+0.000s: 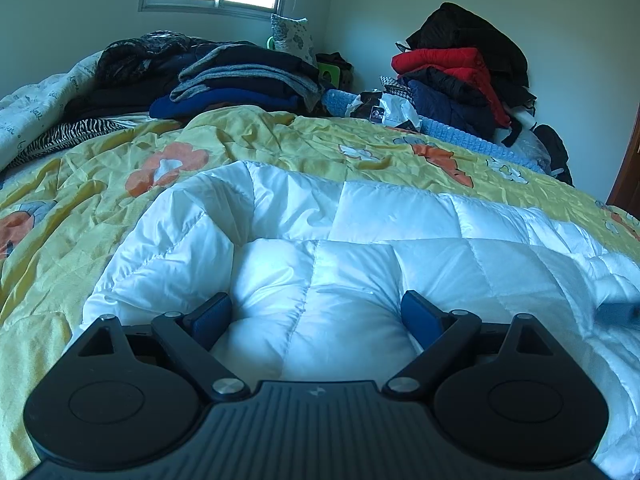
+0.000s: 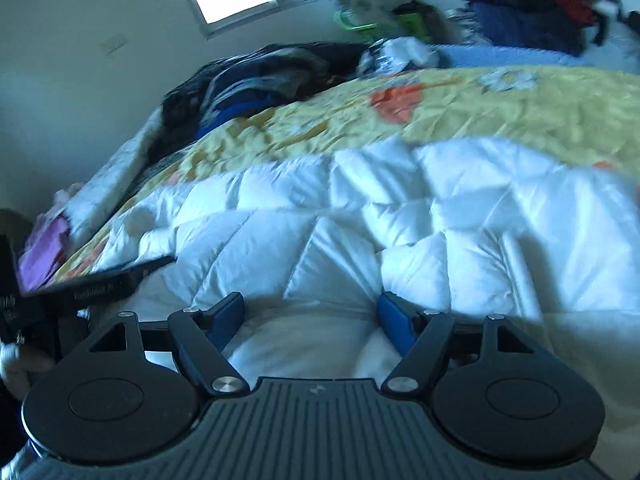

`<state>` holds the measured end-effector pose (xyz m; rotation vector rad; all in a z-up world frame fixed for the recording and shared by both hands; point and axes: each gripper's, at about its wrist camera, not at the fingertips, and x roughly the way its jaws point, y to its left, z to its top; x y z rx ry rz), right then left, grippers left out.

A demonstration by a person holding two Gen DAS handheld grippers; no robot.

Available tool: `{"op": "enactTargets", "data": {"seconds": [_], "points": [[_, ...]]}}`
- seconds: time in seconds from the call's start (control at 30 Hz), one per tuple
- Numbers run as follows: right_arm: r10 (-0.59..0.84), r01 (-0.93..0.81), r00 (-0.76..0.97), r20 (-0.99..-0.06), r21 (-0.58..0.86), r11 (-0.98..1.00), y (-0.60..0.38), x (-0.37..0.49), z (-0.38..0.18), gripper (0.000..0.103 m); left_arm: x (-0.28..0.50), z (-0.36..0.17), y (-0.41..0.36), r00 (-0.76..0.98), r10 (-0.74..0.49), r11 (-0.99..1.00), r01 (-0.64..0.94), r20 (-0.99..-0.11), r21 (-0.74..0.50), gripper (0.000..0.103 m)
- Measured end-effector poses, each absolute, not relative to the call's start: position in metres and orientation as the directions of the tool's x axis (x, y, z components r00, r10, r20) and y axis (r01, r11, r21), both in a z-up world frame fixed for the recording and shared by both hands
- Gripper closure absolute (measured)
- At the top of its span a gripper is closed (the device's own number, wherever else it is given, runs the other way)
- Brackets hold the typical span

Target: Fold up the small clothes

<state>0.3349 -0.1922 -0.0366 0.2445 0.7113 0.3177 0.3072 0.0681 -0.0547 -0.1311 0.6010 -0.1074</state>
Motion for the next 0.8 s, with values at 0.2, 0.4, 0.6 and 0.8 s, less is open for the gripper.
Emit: {"op": "enactTargets", "data": {"seconds": [0.2,0.4,0.6,0.8], "points": [[0.412,-0.343,0.763,-0.498,0.228,0.911,-0.156,0.302,0.004,0.009,0.307,-0.055,0.068,0.82,-0.139,0.986,0.063,-0.556,-0.155,0.011],[0.381,-0.449,0.68,-0.627,0.055,0.892,-0.111,0.302,-0.026,0.008,0.307,-0.055,0.069,0.82,-0.142,0.986,0.064,-0.554,-0.157,0.011],[0.42,-0.464,0.65,-0.633,0.107,0.88,-0.119,0.306,-0.054,0.004,0.308,-0.055,0.068,0.82,-0.147,0.984,0.066,-0.553,-0.163,0.01],[0.401,-0.463,0.664,-0.631,0.074,0.883,-0.113,0.299,-0.06,0.003,0.308,-0.055,0.068,0.819,-0.146,0.984,0.065,-0.555,-0.164,0.01]]}}
